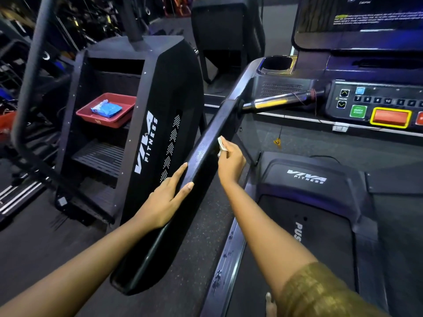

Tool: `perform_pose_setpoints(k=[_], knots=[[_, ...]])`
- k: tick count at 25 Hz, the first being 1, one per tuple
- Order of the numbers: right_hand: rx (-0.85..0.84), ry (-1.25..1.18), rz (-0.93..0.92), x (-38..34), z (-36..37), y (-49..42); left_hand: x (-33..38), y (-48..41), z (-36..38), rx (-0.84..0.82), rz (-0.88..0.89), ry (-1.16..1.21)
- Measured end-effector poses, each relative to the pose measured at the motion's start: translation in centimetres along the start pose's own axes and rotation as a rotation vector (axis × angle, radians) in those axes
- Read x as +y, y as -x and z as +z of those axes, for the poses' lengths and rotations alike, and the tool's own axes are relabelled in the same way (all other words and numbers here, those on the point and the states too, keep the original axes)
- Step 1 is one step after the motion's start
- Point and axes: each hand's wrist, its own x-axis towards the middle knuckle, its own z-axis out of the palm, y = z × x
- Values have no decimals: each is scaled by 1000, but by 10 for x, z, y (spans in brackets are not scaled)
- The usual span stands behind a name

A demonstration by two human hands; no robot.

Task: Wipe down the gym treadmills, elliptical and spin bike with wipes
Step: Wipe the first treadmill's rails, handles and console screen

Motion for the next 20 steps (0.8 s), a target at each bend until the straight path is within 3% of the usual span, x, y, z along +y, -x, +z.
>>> perform_pose_setpoints(k=[9,15,20], knots=[[-16,-58,-123,22,-11,118,-3,-2,2,8,9,28],[97,-48,86,33,-3,12,-5,-2,1,9,29,45],[46,-80,141,43,5,35,-4,-2,1,13,31,64]])
